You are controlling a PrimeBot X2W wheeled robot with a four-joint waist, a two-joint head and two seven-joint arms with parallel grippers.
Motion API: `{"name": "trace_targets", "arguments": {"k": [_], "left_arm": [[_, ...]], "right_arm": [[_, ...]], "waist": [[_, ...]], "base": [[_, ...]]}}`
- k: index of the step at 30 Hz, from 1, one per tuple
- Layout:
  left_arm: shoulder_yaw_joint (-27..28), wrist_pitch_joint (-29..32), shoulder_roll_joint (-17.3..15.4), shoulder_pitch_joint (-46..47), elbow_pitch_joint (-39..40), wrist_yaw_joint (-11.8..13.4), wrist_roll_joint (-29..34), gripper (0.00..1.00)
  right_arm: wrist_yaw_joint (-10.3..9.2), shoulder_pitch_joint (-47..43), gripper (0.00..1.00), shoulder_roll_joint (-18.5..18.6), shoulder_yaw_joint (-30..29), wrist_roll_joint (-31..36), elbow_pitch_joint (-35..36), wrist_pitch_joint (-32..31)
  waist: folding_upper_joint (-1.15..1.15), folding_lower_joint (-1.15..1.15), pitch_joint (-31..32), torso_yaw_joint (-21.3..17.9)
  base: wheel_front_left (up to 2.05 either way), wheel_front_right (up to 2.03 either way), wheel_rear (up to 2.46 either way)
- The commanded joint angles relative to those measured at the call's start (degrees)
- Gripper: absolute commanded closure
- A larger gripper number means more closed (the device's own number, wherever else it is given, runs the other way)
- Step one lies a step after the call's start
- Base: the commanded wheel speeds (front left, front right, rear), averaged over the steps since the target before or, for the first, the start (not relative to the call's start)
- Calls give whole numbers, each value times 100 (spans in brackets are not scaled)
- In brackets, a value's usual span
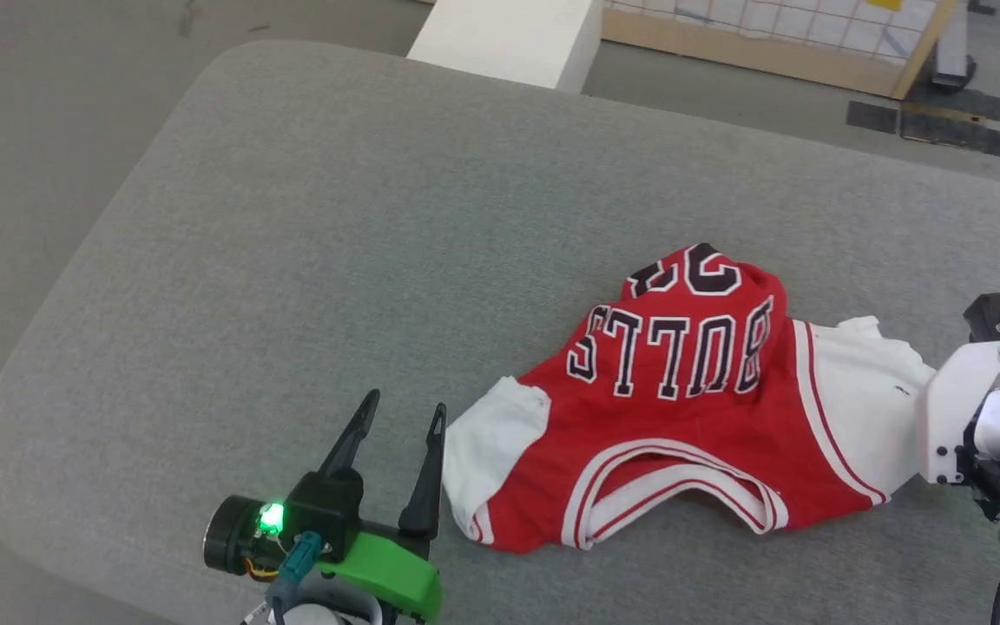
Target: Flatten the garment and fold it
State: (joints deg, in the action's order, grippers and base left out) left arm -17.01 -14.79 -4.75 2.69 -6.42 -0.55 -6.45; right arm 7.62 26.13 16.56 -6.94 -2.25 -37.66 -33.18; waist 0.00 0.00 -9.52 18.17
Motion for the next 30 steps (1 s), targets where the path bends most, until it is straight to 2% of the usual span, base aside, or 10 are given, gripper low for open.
{"name": "trace_targets", "arguments": {"k": [1, 6, 10, 15, 19, 20, 24, 30], "left_arm": [[38, -20, 42, 28, -32, -56, 38, 0], [161, -20, 52, -25, -82, -111, 95, 0], [218, -20, 63, -89, -112, -156, 134, 0], [264, -20, 87, -119, -158, -180, 166, 0], [248, -20, 104, -120, -228, -229, 187, 0], [246, -20, 107, -119, -250, -238, 190, 0], [242, -20, 119, -112, -317, -262, 203, 0], [106, -20, 130, -77, -475, -347, 229, 0]], "right_arm": [[-13, -185, 100, 39, -100, 62, -152, 15], [-13, -533, 100, 85, -490, 26, -52, 118], [-13, -1007, 100, 35, -797, 28, 242, -34], [-13, -1652, 100, -217, -1115, 106, 853, -228], [-13, -1888, 99, -480, -1274, 134, 1192, -132], [-13, -1897, 0, -515, -1267, 160, 1282, -4], [-13, -1839, 0, -691, -1205, 50, 1656, 816], [-13, -1995, 0, -778, -948, -233, 2487, 2582]], "waist": [[0, 0, 164, -190], [0, 0, 385, -490], [0, 0, 523, -710], [0, 0, 584, -893], [0, 0, 595, -997], [0, 0, 595, -1020], [0, 0, 644, -1134], [0, 0, 717, -1329]], "base": [[0, 0, 0], [0, 0, 0], [0, 0, 0], [0, 0, 0], [0, 0, 0], [0, 0, 0], [0, 0, 0], [0, 0, 0]]}}
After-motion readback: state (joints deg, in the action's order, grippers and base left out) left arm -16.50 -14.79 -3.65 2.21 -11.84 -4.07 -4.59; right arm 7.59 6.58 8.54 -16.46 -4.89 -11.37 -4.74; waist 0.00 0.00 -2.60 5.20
